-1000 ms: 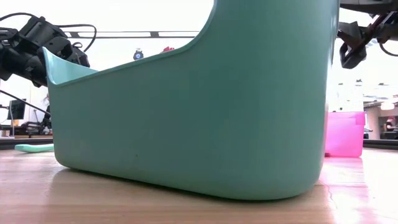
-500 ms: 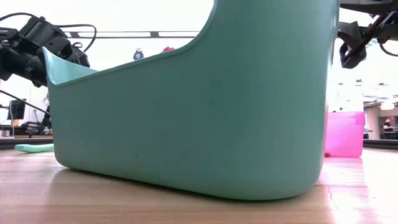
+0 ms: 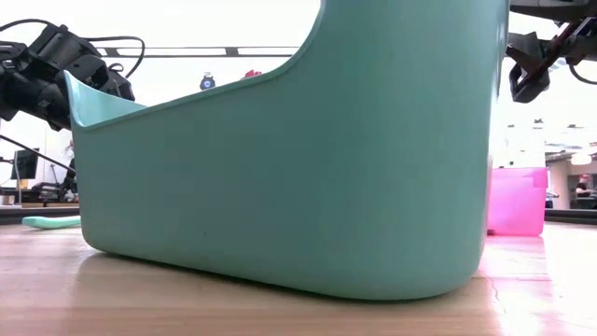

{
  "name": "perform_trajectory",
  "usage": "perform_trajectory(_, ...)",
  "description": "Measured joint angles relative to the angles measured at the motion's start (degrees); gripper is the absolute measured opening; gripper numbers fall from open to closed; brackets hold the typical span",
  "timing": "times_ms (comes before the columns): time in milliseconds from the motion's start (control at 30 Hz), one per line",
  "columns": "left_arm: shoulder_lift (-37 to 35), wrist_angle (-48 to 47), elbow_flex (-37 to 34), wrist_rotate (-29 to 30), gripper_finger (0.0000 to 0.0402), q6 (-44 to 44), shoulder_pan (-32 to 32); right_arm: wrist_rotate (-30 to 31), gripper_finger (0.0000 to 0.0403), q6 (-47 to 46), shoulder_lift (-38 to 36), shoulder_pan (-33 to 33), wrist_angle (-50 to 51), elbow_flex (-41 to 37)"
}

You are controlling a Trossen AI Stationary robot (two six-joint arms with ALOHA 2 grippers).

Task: Pick & Place Food Item
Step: Put the silver spoon into the pink bin

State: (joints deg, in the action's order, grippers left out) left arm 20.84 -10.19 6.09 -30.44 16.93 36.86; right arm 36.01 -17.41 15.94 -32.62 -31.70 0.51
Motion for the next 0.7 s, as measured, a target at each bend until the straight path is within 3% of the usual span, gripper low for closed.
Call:
perform_trajectory(100,0.0,0.1,0.0,0.0,0.0315,4.3,0.0,0.0,0.0171,0.0,0.0,0.0,0.0,0.0)
perform_trajectory(233,0.0,-1.0,0.0,-0.1,0.0315,31.5,0.0,0.0,0.0171,0.0,0.0,0.0,0.0,0.0)
perform_trajectory(300,0.3,-0.3,0.0,2.6,0.0315,36.6,0.0,0.0,0.0171,0.0,0.0,0.0,0.0,0.0)
perform_trajectory(500,1.2,3.1,4.1,-2.1,0.0315,28.4,-0.1,0.0,0.0171,0.0,0.0,0.0,0.0,0.0)
perform_trajectory(700,8.5,2.9,13.3,4.1,0.0315,26.1,0.1,0.0,0.0171,0.0,0.0,0.0,0.0,0.0)
